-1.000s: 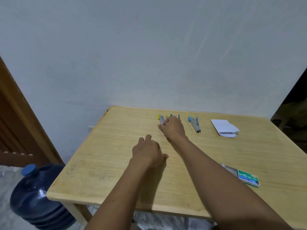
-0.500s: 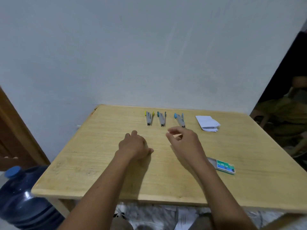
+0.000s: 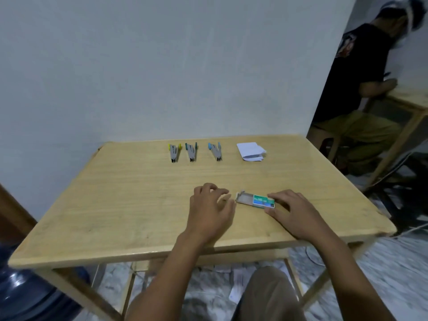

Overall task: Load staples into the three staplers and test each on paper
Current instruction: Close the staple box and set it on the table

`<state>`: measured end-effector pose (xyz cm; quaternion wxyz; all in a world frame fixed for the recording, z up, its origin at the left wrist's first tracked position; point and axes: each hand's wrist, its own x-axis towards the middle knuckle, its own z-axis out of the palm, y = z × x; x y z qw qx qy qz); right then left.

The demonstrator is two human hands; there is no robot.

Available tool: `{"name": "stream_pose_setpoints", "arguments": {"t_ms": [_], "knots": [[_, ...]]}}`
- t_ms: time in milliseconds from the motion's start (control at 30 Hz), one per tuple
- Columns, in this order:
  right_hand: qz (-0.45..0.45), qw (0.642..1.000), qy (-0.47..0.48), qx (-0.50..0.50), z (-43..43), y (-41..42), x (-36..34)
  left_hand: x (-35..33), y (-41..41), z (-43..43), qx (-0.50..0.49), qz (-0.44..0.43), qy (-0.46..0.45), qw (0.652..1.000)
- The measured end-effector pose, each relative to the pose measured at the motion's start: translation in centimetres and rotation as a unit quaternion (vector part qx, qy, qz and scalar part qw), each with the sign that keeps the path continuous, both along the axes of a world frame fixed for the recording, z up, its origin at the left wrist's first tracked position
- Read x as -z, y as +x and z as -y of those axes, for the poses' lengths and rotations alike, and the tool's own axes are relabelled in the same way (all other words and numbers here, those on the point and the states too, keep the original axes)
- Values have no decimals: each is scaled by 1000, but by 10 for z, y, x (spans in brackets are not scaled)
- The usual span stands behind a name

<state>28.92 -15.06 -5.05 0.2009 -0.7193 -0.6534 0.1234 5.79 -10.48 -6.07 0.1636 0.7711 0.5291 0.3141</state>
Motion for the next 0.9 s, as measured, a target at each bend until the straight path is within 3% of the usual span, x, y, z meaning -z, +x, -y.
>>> {"name": "stream_pose_setpoints", "arguments": {"t_ms": [467, 900], "knots": [[0, 998, 37, -56, -1, 7, 15, 9, 14, 6, 59, -128, 68, 988], [-8, 997, 45, -65, -3, 6, 17, 10, 15, 5, 93, -152, 58, 982]]}}
